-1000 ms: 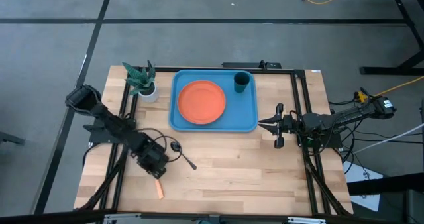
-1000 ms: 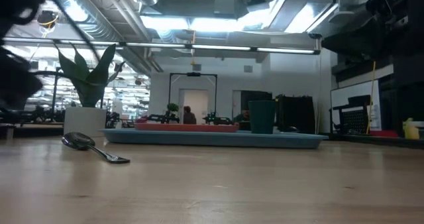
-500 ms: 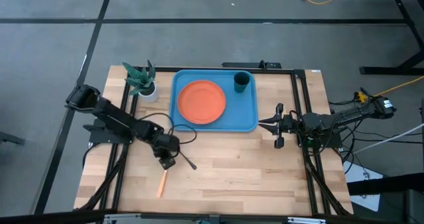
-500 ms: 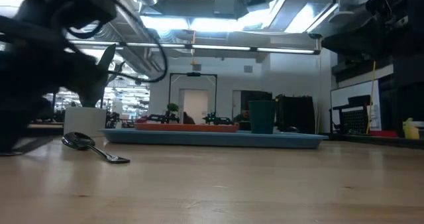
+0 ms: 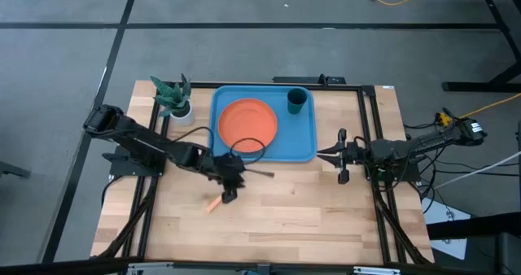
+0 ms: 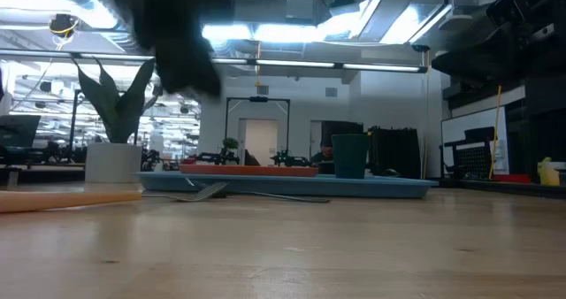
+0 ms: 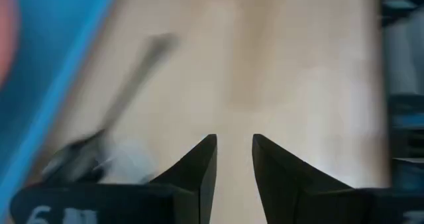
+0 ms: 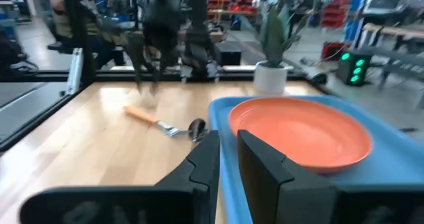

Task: Pick and place plate/cup/fork/spoon on tray
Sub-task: Adjust the utensils on the table

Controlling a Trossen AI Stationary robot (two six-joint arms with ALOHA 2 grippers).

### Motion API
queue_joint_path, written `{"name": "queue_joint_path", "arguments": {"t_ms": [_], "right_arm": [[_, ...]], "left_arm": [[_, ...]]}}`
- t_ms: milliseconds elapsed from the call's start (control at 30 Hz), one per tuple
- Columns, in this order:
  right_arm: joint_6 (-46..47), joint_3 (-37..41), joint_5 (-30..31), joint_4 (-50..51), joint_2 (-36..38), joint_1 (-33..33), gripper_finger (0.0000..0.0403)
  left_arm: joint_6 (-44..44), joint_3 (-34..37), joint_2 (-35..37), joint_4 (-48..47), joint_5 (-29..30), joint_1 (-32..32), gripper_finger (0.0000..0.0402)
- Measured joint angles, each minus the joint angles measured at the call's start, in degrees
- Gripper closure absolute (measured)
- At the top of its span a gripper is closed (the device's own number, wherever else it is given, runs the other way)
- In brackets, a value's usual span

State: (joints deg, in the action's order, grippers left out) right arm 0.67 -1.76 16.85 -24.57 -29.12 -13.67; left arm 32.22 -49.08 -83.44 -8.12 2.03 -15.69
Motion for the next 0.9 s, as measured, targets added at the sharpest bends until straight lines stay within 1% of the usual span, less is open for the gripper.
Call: {"name": "queue_joint_path", "arguments": {"t_ms": [67, 167, 233, 367, 433, 533, 600, 667, 733, 767, 900], "right_arm": [[0.9, 0.0, -0.7, 0.7, 0.0, 0.0, 0.0343], [1.9, 0.0, -2.0, 0.9, 0.0, 0.0, 0.0343], [2.5, 0.0, -2.0, 0.9, 0.0, 0.0, 0.0343], [3.9, 0.0, -2.0, 0.8, 0.0, 0.0, 0.0343], [4.0, 0.0, -2.0, 0.8, 0.0, 0.0, 0.0343], [3.8, 0.0, -2.0, 0.8, 0.0, 0.0, 0.0343], [3.8, 0.0, -2.0, 0.7, 0.0, 0.0, 0.0343], [3.7, 0.0, -2.0, 0.4, 0.0, 0.0, 0.0343], [3.8, 0.0, -2.0, 0.3, 0.0, 0.0, 0.0343], [3.8, 0.0, -2.0, 0.3, 0.0, 0.0, 0.0343], [3.8, 0.0, -2.0, -0.1, 0.0, 0.0, 0.0343]], "left_arm": [[-0.3, -3.8, 0.0, -2.2, -0.4, -1.9, 0.0311], [3.2, -8.0, 0.0, -6.6, 2.1, -5.7, 0.0312], [7.4, -9.4, 0.1, -9.0, 3.3, -8.9, 0.0312], [19.2, -9.4, 0.1, -13.0, 3.9, -15.0, 0.0312], [25.5, -9.5, 0.1, -15.7, 7.1, -17.8, 0.0312], [36.0, -9.5, -0.4, -23.0, 16.3, -21.4, 0.0312], [44.0, -9.5, -2.1, -28.1, 21.3, -22.3, 0.0312], [48.6, -9.4, -4.5, -31.4, 24.3, -22.3, 0.0314], [48.3, -9.4, -8.4, -28.1, 27.8, -21.6, 0.0323], [46.1, -9.4, -10.2, -25.7, 29.1, -21.3, 0.0332], [32.9, -9.6, -16.3, -12.7, 32.7, -18.9, 0.0385]]}}
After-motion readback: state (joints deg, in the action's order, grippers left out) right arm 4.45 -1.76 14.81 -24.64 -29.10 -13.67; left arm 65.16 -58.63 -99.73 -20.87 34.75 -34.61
